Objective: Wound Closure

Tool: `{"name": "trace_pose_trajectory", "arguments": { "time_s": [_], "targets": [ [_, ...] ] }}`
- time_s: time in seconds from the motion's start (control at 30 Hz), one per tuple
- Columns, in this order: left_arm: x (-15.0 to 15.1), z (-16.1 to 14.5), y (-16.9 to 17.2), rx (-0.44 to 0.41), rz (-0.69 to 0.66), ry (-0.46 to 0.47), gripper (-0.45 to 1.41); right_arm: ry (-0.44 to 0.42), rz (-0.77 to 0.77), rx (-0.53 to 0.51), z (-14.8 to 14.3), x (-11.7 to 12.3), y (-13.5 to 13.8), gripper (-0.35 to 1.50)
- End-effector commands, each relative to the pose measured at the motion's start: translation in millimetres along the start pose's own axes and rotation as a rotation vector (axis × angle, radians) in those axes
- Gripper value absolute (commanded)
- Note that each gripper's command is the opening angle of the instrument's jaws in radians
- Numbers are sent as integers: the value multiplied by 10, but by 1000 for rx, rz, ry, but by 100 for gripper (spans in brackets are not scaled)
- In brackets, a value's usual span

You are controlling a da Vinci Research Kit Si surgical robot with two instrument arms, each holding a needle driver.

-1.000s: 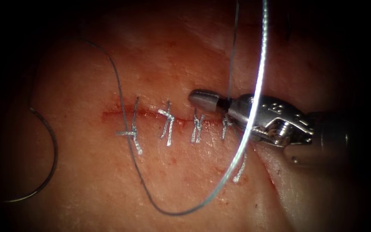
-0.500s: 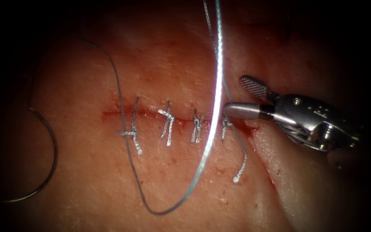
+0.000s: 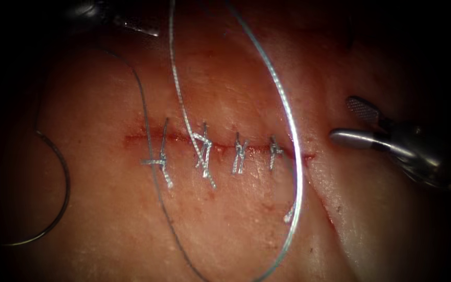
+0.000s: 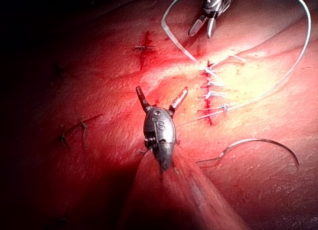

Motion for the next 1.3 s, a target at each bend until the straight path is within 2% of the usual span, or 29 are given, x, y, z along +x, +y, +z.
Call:
{"name": "trace_pose_trajectory", "arguments": {
  "time_s": [0.03, 0.07, 0.17, 0.33, 0.37, 0.47, 0.57, 0.63, 0.7, 0.8, 0.97, 1.03, 1.17, 1.3],
  "targets": [
    [-7, 1, 1, 1, -29, -8, 113, -1, -1, 9, 9, -7, -5, 145],
    [-8, -6, 7, -24, -50, -9, 118, -2, -1, 13, 9, -7, -5, 145],
    [-8, -20, 17, -76, -71, -11, 118, -1, -1, 13, 8, -8, -5, 145],
    [9, -33, 22, -112, -161, -13, 120, -2, -4, 23, 8, -11, -7, 145],
    [12, -31, 23, -117, -177, -3, 115, -3, -4, 24, 7, -11, -7, 145],
    [20, -12, 34, -149, -181, 25, 106, 0, -4, 27, 5, -11, -7, 145],
    [25, 20, 48, -183, -178, 36, 96, -59, -47, 29, -8, -12, -1, 141],
    [27, 44, 60, -197, -171, 42, 96, -136, -111, 33, -22, -12, 8, 133],
    [28, 62, 69, -210, -166, 46, 96, -200, -179, 44, -38, -11, 24, 133],
    [27, 86, 83, -233, -153, 52, 93, -230, -241, -24, -57, -8, 50, 133],
    [17, 106, 100, -256, -134, 56, 83, -270, -318, -125, -82, 16, 96, 133],
    [2, 117, 114, -277, -113, 38, 68, -267, -316, -152, -82, 38, 112, 136],
    [-12, 129, 127, -296, -92, 2, 64, -248, -316, -148, -76, 51, 110, 136],
    [-35, 145, 146, -329, -58, -68, 48, -216, -288, -113, -64, 65, 87, 138]
  ]
}}
